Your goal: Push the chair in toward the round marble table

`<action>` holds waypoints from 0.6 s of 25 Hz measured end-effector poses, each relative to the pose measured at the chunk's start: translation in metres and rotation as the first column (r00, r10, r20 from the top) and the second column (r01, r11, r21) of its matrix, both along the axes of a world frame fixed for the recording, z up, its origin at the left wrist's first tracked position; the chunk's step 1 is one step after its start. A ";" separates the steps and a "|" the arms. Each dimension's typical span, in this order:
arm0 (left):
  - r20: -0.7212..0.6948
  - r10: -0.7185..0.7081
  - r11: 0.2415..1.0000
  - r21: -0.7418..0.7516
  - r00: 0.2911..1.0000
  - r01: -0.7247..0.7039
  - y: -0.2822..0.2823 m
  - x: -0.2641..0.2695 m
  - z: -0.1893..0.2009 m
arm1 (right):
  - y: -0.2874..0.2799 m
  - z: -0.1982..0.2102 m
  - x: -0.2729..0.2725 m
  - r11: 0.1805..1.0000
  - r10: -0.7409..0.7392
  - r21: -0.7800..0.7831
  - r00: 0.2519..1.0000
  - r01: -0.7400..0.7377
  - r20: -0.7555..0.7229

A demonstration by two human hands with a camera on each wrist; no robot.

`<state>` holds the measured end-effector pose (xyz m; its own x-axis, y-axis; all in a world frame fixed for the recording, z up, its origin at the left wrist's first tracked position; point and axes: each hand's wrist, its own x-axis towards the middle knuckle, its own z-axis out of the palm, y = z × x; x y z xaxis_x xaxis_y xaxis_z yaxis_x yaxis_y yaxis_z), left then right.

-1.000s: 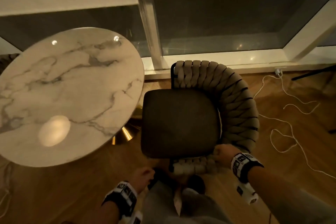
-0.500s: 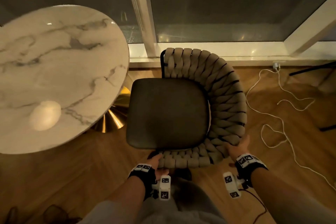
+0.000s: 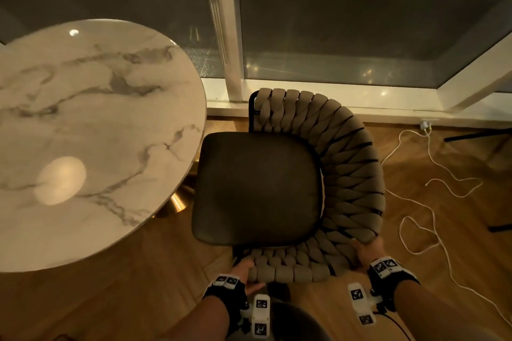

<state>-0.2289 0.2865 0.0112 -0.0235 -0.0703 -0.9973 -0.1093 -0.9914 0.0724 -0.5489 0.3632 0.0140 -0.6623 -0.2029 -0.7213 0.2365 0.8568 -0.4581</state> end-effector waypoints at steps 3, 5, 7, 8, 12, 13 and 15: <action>0.004 0.073 0.997 -0.012 0.997 -0.073 -0.044 -0.009 0.003 | -0.044 0.001 -0.004 0.998 -0.006 -0.063 1.000 0.005 -0.015; 0.022 0.133 0.990 -0.044 0.991 -0.132 -0.075 -0.013 0.007 | -0.071 0.002 -0.003 0.994 0.043 -0.097 0.996 -0.051 -0.081; 0.028 0.150 0.987 -0.066 0.988 -0.148 -0.108 -0.012 0.010 | -0.097 0.004 0.002 0.990 0.068 -0.115 0.993 -0.078 -0.092; 0.030 0.134 0.989 -0.072 0.991 -0.131 -0.124 -0.010 0.010 | -0.109 0.008 0.007 0.989 0.078 -0.116 0.994 -0.087 -0.080; 0.071 0.155 0.986 -0.079 0.985 -0.149 -0.164 0.005 0.000 | -0.144 0.007 0.021 0.983 0.078 -0.167 0.997 -0.078 -0.008; 0.072 0.161 0.985 -0.076 0.984 -0.156 -0.169 0.006 -0.002 | -0.151 0.009 0.024 0.983 0.070 -0.167 0.998 -0.069 0.003; 0.076 0.165 0.983 -0.092 0.983 -0.158 -0.171 0.010 -0.002 | -0.159 0.009 0.025 0.987 0.054 -0.153 0.998 -0.050 0.024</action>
